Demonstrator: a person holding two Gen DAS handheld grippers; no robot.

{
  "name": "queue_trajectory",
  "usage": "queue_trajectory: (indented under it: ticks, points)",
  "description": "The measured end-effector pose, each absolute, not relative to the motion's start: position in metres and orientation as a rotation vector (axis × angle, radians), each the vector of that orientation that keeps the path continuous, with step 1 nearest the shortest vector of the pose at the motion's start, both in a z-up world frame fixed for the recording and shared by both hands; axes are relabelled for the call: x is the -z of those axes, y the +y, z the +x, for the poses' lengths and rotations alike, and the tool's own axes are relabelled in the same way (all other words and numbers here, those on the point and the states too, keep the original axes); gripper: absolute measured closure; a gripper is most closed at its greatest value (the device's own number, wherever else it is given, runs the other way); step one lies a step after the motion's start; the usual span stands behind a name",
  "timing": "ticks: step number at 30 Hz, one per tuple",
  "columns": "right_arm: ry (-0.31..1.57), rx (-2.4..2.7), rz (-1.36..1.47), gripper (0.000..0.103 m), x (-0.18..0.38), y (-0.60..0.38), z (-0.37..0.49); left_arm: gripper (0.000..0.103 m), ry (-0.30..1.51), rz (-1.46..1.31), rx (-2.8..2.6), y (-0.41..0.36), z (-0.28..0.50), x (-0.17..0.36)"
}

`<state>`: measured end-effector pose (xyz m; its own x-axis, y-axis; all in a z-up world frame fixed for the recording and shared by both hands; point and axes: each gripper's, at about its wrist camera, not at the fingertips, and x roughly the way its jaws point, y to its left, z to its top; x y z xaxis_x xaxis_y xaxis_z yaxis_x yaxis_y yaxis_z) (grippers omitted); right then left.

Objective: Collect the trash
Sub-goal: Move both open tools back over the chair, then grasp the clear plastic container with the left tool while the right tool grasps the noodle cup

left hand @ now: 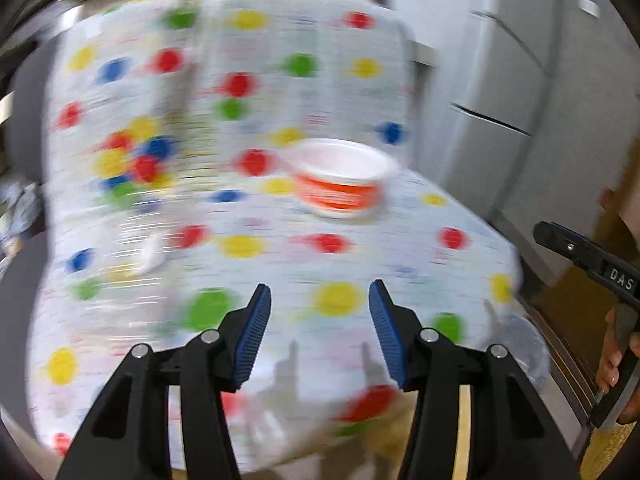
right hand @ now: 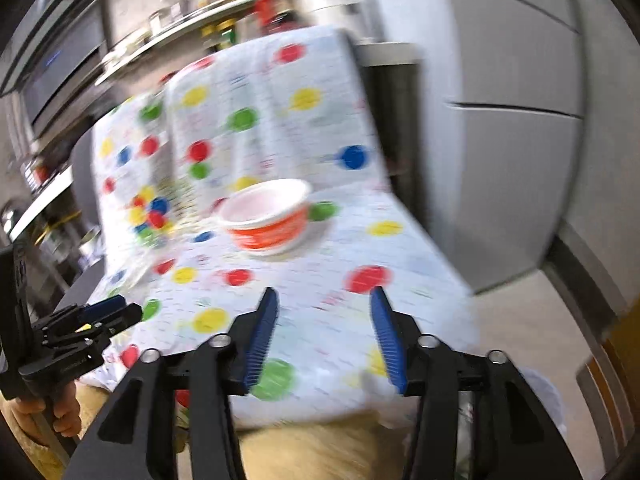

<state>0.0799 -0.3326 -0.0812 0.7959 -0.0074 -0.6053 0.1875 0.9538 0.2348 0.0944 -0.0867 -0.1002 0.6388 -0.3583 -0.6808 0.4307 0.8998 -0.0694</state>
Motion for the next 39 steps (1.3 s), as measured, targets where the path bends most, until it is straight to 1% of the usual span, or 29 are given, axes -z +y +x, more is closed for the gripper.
queue_trajectory:
  ticks: [4, 8, 14, 15, 16, 17, 19, 20, 21, 22, 24, 25, 26, 28, 29, 30, 31, 33, 39]
  points:
    - [0.672, 0.076, 0.276, 0.045, 0.092, -0.311, 0.14, 0.053, 0.759, 0.05, 0.286, -0.025, 0.123, 0.101]
    - [0.695, 0.135, 0.258, 0.045, 0.1, -0.311, 0.193, 0.053, 0.767, 0.025, 0.178, 0.015, 0.149, 0.103]
    - [0.768, 0.204, 0.364, 0.046, 0.124, -0.333, 0.251, 0.053, 0.776, -0.02, 0.055, 0.065, 0.178, 0.108]
    - [0.788, 0.206, 0.39, 0.048, 0.129, -0.336, 0.256, 0.053, 0.789, -0.027, 0.045, 0.073, 0.184, 0.11]
    - [0.805, 0.205, 0.411, 0.051, 0.133, -0.338, 0.258, 0.053, 0.8, -0.029, 0.042, 0.078, 0.188, 0.113]
    - [0.822, 0.204, 0.427, 0.053, 0.138, -0.339, 0.26, 0.053, 0.817, -0.027, 0.037, 0.083, 0.194, 0.118]
    - [0.846, 0.196, 0.43, 0.064, 0.144, -0.335, 0.261, 0.053, 0.846, -0.021, 0.053, 0.087, 0.205, 0.127]
    - [0.857, 0.191, 0.422, 0.067, 0.147, -0.332, 0.262, 0.053, 0.861, -0.024, 0.072, 0.087, 0.209, 0.133]
    - [0.859, 0.193, 0.416, 0.073, 0.148, -0.33, 0.264, 0.053, 0.874, -0.024, 0.09, 0.086, 0.214, 0.138]
    - [0.852, 0.199, 0.405, 0.081, 0.148, -0.328, 0.262, 0.053, 0.884, -0.016, 0.108, 0.084, 0.221, 0.143]
    - [0.834, 0.202, 0.402, 0.09, 0.144, -0.327, 0.26, 0.053, 0.903, 0.006, 0.121, 0.079, 0.23, 0.149]
    - [0.824, 0.202, 0.404, 0.094, 0.141, -0.327, 0.258, 0.053, 0.911, 0.009, 0.126, 0.077, 0.233, 0.152]
    - [0.814, 0.197, 0.398, 0.095, 0.137, -0.327, 0.256, 0.054, 0.925, 0.013, 0.144, 0.074, 0.24, 0.155]
    - [0.801, 0.189, 0.385, 0.097, 0.13, -0.325, 0.253, 0.064, 0.94, 0.028, 0.15, 0.068, 0.245, 0.159]
    - [0.795, 0.189, 0.38, 0.097, 0.126, -0.323, 0.252, 0.073, 0.95, 0.03, 0.164, 0.066, 0.248, 0.161]
    - [0.789, 0.186, 0.383, 0.098, 0.123, -0.323, 0.251, 0.089, 0.962, 0.033, 0.176, 0.063, 0.251, 0.163]
    - [0.787, 0.179, 0.392, 0.098, 0.12, -0.324, 0.249, 0.093, 0.967, 0.04, 0.175, 0.061, 0.251, 0.164]
    - [0.779, 0.17, 0.414, 0.098, 0.114, -0.326, 0.243, 0.098, 0.949, 0.022, 0.192, 0.058, 0.246, 0.159]
    - [0.738, 0.165, 0.454, 0.098, 0.09, -0.338, 0.21, 0.1, 0.813, -0.033, 0.24, 0.044, 0.2, 0.115]
